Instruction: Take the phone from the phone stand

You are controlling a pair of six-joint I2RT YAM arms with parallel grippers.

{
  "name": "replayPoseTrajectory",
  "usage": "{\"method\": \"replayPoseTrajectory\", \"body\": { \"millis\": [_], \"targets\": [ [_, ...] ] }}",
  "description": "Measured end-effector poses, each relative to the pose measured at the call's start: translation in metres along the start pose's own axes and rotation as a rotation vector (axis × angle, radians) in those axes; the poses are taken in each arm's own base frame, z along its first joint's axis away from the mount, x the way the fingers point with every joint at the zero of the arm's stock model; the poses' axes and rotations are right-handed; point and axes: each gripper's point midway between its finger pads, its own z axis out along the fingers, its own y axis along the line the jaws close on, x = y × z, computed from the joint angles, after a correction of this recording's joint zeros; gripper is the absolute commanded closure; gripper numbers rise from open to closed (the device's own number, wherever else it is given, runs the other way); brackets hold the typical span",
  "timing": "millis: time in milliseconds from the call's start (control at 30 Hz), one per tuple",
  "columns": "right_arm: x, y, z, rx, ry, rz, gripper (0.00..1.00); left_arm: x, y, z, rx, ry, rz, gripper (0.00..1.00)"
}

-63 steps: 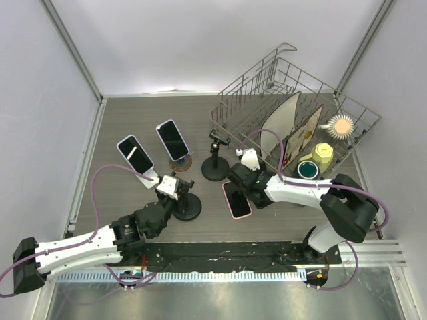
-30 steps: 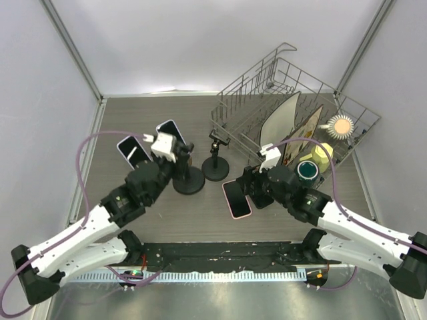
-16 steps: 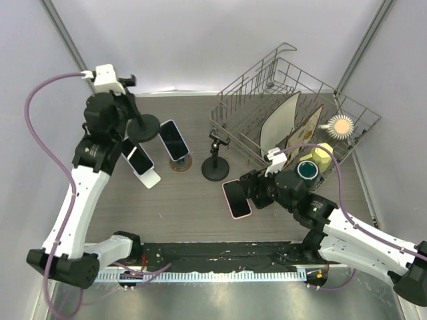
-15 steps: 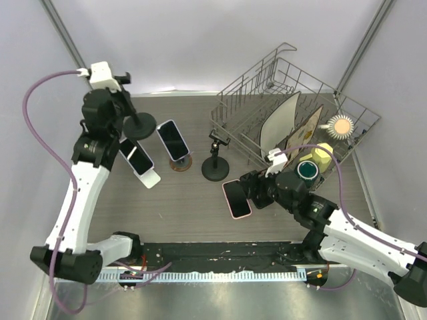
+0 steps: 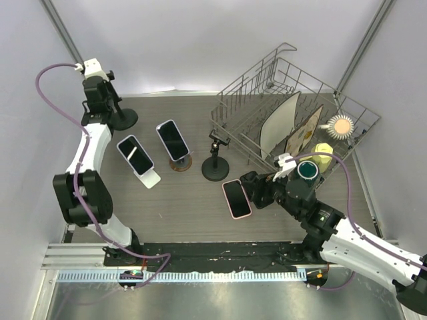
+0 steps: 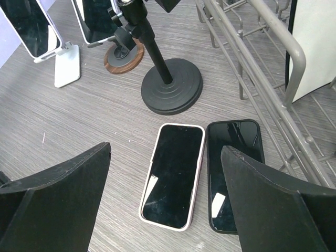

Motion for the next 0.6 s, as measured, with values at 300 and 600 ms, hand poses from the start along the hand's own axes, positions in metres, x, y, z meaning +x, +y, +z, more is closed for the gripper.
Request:
{"method": "replayPoseTrajectory", "body": {
  "millis": [300,600],
  "targets": [
    [0.002,-0.004,0.002,0.01,-0.021,-0.022,0.09,0.071,0.01,0.058,0.041,0.06,0.024,1.0],
    [0.01,-0.008,0.01,0.031,0.007,-0.051,0.09,0.129,0.016,0.067,0.081,0.074,0.002,0.87]
  ]
}}
